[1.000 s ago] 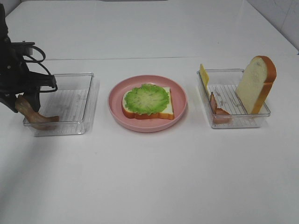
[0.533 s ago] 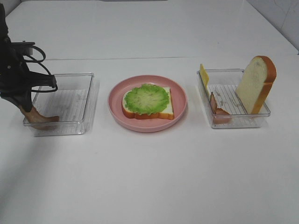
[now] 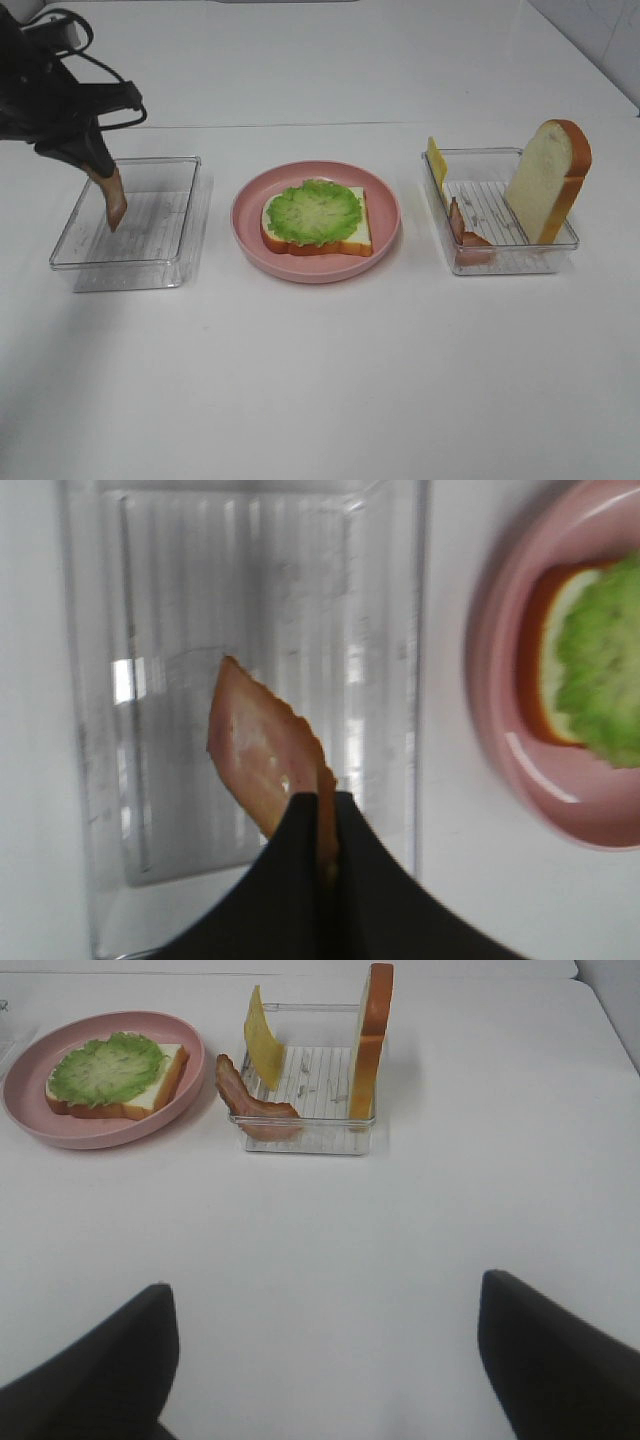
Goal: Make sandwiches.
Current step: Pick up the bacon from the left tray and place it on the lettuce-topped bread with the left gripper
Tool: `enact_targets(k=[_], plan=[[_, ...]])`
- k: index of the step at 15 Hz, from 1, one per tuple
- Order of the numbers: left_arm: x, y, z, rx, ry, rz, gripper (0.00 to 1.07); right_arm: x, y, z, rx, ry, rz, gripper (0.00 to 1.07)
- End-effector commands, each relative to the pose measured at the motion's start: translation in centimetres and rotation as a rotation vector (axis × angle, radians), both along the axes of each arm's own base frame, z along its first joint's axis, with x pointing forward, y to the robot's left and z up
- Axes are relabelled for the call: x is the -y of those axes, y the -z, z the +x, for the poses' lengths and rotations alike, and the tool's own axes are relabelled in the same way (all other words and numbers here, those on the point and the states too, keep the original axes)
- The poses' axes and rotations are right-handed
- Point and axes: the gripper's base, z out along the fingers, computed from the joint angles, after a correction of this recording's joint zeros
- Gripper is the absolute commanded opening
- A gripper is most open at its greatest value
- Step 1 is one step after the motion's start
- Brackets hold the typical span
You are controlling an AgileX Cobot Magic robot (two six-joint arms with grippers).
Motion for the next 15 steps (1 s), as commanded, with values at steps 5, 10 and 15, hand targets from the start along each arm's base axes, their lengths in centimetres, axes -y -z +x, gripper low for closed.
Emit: enact_targets(k=[5, 10, 15], plan=[[6.4, -3.1, 1.0, 0.219, 0.014, -0.405, 0.0, 0.0, -0.1, -0.1, 0.02, 0.002, -0.006, 0.78], [12.4, -3.4, 0.1, 0.27, 0.044, -0.558, 0.0, 0.0, -0.1, -0.1, 0.02, 0.002, -0.006, 0.78], [18.4, 0.7, -0.7, 0.19, 0.108, -0.593, 0.0, 0.0, -0.1, -0.1, 0.02, 0.002, -0.006, 0.78]])
